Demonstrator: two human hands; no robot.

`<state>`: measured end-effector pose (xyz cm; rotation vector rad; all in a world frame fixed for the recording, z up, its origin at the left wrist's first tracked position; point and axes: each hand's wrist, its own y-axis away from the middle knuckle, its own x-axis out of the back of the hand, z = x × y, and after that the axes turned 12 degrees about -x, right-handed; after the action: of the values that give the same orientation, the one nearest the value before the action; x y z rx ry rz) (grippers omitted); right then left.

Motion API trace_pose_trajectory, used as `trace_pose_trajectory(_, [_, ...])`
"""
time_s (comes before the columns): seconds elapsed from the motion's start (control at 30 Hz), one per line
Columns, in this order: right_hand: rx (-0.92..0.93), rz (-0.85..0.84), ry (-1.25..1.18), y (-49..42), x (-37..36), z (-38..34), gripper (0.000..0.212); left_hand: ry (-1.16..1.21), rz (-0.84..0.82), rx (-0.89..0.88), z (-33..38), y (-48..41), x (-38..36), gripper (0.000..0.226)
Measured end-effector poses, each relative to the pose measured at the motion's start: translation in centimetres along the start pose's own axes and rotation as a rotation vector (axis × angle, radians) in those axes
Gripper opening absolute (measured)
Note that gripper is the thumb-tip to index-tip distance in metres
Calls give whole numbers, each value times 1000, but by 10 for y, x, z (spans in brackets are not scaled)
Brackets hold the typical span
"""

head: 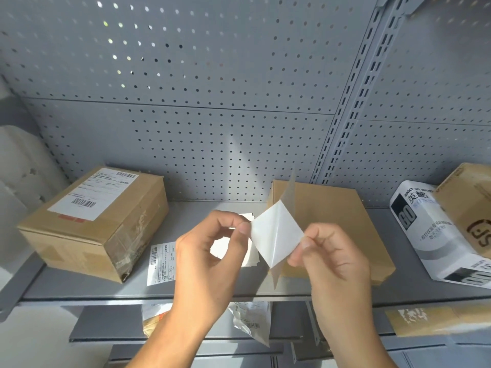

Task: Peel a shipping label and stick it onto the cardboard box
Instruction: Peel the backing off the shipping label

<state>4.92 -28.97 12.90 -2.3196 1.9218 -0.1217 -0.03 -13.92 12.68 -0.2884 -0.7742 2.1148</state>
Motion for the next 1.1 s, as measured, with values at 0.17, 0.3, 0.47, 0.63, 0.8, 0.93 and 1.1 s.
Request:
trace_pose_trajectory(0.17, [-79, 70, -112, -5, 3, 3, 18, -35, 21, 6, -4, -1, 3, 16])
trace_pose_trajectory(0.3, [-109, 100, -115, -6, 4, 1, 31, -25, 70, 60, -4, -2, 5, 15])
trace_pose_trajectory(0.47, [-144, 104, -130, -5, 3, 3, 25, -10, 114, 75, -7, -7, 11, 17])
trace_pose_trajectory(0.63, [-192, 115, -195, -7, 5, 2, 29, 18, 132, 121, -10, -8, 14, 23])
trace_pose_trajectory(0.8, [-252, 128, -262, -8, 10, 5, 36, -5, 160, 115, -13, -9, 19, 24])
trace_pose_trajectory(0.93, [-290, 160, -303, -14, 16, 6, 34, -19, 182, 105, -16, -12, 21, 23])
trace_pose_trajectory(1.1, [-306, 207, -405, -22, 25, 7, 39, -53, 163, 103, -21, -13, 23, 24])
